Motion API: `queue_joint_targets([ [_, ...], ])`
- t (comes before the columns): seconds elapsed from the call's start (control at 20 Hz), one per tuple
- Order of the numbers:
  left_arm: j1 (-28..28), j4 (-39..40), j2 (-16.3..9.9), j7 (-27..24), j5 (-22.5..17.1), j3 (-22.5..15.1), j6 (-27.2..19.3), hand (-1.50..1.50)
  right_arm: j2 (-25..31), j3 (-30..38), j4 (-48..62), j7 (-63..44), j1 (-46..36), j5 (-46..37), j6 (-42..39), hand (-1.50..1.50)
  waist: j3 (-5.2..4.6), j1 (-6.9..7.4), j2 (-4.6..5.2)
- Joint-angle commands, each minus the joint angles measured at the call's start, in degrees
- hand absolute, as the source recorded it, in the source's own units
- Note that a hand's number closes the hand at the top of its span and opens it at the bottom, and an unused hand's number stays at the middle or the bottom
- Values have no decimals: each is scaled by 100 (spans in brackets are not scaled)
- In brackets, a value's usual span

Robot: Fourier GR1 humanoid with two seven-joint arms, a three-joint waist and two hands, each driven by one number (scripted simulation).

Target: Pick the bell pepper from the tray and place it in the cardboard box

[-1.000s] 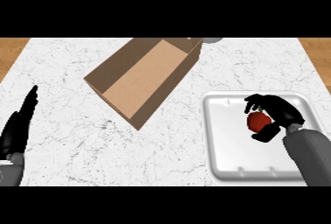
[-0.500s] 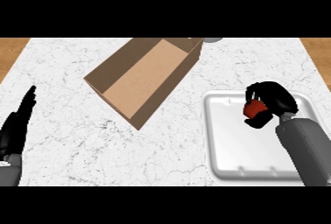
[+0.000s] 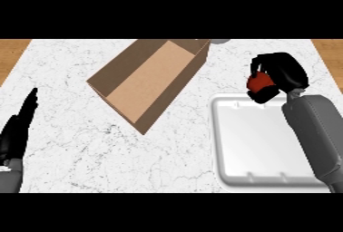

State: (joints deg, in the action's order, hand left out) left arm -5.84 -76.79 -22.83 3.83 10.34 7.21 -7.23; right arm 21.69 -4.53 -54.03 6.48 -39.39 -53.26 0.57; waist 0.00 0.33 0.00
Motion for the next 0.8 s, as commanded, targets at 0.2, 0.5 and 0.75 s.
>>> queue_joint_targets([
  [0.2,-13,-36,-33,89,-41,108,125,0,-89,224,-871,560,-529,364,137,150,0,-14,-11],
  [0.5,-260,514,-21,-192,106,206,80,0,-828,127,-844,73,-1162,577,-449,150,-4,-5,11],
  [0.75,-141,299,176,-203,236,45,-16,0,-1485,346,-401,-503,-1861,872,-591,150,-2,44,14],
])
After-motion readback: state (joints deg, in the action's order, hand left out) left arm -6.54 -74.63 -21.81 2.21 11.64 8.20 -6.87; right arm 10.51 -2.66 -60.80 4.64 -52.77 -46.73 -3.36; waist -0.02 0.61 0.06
